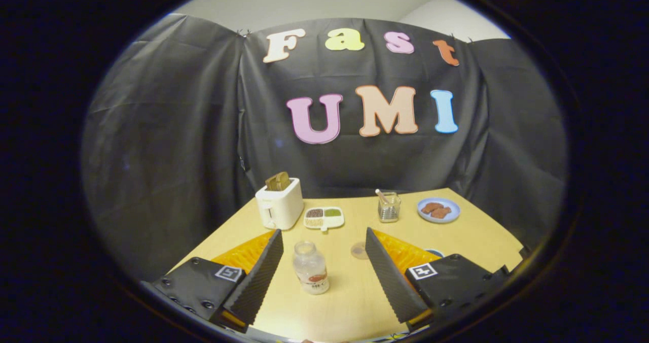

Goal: Take the bottle from table, then pour the juice into the cup, finally place the bottle on the coaster

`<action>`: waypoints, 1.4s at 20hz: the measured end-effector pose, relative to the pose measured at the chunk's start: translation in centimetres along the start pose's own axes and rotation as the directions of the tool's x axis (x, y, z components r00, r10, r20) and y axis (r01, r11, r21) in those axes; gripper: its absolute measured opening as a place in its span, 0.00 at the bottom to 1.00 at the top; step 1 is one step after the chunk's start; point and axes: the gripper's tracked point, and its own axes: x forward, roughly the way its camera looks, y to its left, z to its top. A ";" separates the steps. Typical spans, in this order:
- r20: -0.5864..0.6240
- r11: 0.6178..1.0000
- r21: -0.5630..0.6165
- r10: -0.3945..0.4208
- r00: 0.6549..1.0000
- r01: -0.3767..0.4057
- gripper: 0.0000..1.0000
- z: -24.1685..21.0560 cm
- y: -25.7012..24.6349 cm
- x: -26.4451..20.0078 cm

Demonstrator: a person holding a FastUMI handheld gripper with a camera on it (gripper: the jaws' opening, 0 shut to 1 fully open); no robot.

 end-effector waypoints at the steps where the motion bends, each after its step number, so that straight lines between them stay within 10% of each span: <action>1: -0.012 1.000 0.002 0.002 1.000 -0.002 0.91 -0.7 0.1 0.2; 28: -0.319 1.000 -0.022 -0.023 0.948 0.017 0.91 -19.8 3.0 11.9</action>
